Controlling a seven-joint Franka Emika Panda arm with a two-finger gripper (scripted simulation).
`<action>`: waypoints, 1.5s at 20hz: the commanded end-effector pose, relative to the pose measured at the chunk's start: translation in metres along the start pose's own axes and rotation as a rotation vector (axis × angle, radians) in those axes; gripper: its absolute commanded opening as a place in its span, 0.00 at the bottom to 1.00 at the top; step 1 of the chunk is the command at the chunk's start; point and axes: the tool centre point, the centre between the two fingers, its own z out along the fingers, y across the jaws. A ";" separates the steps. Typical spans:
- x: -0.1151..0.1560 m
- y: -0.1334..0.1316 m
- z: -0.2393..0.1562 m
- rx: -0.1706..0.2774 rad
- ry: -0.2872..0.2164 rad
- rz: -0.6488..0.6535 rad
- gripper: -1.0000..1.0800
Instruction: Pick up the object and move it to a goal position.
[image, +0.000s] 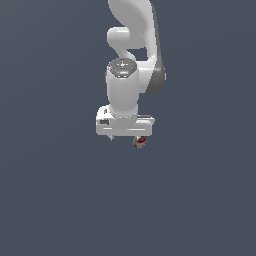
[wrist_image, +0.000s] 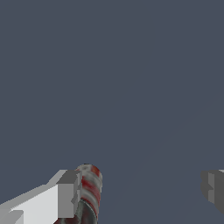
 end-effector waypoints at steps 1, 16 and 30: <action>0.000 0.000 0.000 0.000 0.000 0.000 0.96; 0.003 -0.003 0.001 -0.004 0.014 -0.021 0.96; -0.039 -0.039 0.021 0.001 -0.012 0.147 0.96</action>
